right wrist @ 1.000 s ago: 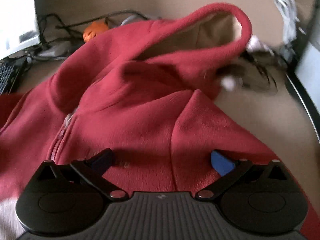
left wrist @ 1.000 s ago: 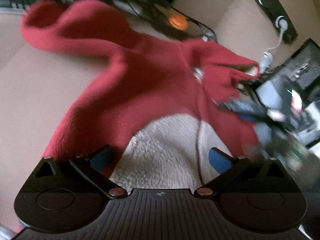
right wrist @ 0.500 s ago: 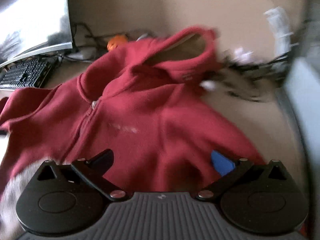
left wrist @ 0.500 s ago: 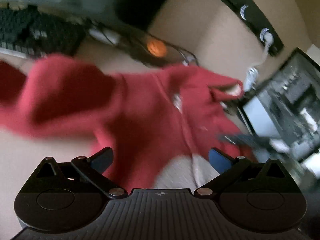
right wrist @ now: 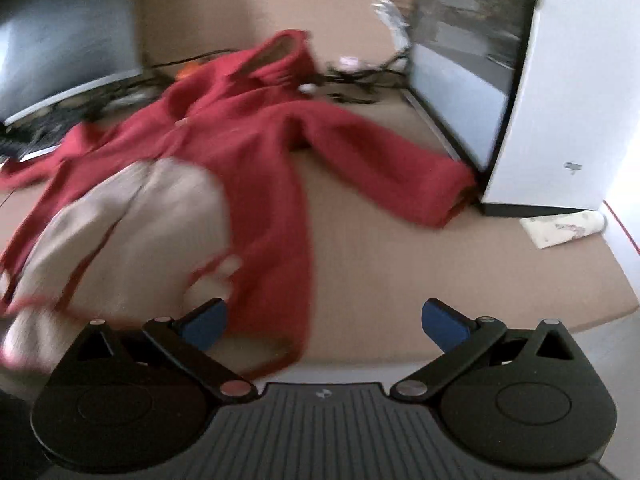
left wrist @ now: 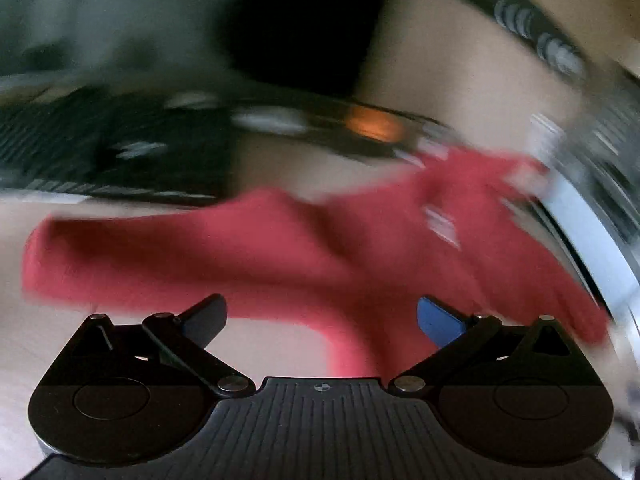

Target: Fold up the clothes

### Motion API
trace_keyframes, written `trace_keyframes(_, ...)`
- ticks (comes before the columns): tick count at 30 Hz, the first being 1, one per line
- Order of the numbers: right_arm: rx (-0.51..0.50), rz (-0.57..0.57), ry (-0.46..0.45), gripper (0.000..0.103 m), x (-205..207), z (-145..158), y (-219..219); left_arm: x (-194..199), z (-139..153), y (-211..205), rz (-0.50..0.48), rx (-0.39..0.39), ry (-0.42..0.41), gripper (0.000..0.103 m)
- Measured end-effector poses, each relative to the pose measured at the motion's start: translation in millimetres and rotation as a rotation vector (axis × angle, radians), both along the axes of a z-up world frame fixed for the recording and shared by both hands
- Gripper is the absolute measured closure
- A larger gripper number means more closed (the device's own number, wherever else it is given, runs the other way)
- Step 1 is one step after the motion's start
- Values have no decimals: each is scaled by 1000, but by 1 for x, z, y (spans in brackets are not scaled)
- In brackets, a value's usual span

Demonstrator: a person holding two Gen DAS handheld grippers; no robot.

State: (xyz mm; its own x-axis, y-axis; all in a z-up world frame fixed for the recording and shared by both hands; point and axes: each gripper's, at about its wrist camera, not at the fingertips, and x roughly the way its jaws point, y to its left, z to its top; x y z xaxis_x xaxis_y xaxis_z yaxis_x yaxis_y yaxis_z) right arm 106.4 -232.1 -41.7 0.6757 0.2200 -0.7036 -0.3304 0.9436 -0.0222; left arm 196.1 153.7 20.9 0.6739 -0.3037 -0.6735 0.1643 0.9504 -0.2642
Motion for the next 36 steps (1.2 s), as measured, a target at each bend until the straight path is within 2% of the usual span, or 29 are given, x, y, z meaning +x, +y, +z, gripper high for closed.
trace_keyframes(1,-18,18,8,0,-4,-4,6,-17,3,-13,-83,15,-14,0)
trace_keyframes(3,-129,9,29,0,-2,-20,22,-46,2,-41,-244,32,-23,0)
trace_keyframes(4,-184,-9,28,0,0,-26,28,-56,-2,-55,-320,36,-9,0)
trace_keyframes(6,-219,-38,15,0,7,-30,39,-77,-11,-81,-459,50,17,0)
trace_keyframes(10,-234,-110,-46,0,2,-21,37,-105,-35,-101,-574,158,45,0)
trace_keyframes(13,-182,-197,-46,0,7,-13,24,-125,-53,-114,-650,234,70,0)
trace_keyframes(15,-163,-234,-35,0,13,-13,18,-132,-60,-110,-638,276,75,0)
trace_keyframes(17,-187,-261,-46,0,16,-14,16,-139,-64,-104,-616,328,63,0)
trace_keyframes(21,-161,-287,-42,0,18,-12,9,-137,-49,-73,-497,392,28,0)
trace_keyframes(27,-152,-208,-93,0,-5,11,14,-135,-27,-28,-317,485,-25,0)
trace_keyframes(28,-161,-181,-77,0,-7,12,16,-134,-24,-21,-287,500,-34,0)
trace_keyframes(29,-180,-144,-21,0,-7,7,18,-134,-22,-14,-270,501,-30,0)
trace_keyframes(31,-201,-75,94,0,-6,-6,20,-134,-27,-6,-302,431,39,0)
trace_keyframes(32,-181,-38,140,0,-7,-9,17,-134,-29,-1,-317,396,74,0)
trace_keyframes(34,-62,27,206,0,-11,-3,7,-134,-35,7,-348,326,143,0)
trace_keyframes(36,114,73,228,0,-10,18,-5,-133,-38,15,-377,244,203,0)
